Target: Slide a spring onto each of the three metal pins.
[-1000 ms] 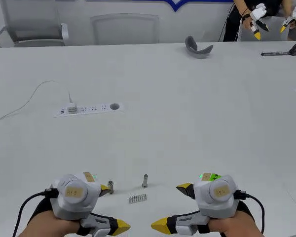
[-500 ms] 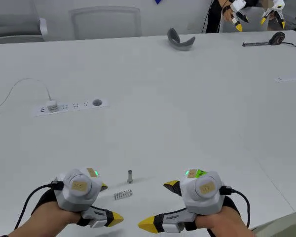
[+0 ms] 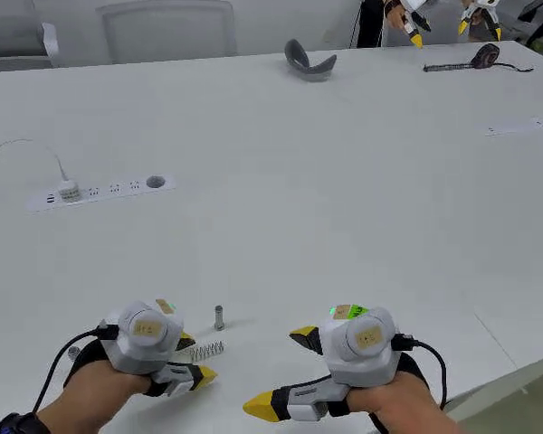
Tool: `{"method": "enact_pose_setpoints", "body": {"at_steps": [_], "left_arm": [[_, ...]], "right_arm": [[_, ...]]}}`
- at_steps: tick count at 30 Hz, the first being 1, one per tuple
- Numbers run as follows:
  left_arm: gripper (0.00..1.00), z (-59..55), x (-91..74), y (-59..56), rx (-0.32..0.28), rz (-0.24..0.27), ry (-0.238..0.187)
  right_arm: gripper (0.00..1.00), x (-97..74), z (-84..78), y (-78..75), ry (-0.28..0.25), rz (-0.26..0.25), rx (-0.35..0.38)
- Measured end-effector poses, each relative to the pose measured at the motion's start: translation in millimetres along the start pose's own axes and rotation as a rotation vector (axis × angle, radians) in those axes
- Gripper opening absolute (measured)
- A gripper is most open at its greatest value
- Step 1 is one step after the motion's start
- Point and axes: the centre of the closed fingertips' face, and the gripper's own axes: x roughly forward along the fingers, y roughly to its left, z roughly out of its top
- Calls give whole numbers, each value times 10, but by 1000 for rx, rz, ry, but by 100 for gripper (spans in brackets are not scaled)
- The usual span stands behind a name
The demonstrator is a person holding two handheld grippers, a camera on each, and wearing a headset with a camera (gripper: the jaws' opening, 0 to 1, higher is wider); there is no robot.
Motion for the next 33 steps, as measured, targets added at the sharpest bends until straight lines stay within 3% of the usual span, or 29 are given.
{"method": "enact_pose_setpoints", "body": {"at_steps": [17,24,33], "left_arm": [[12,-62,75,117,-14,78,9],[11,-118,18,104,-35,84,21],[11,-93,-157,60,-38,85,-6]], "right_arm": [[79,-38,-57,-37,4,-2,12],[79,-28,-58,-19,7,6,12],[79,3,-10,9,5,20,2]]}}
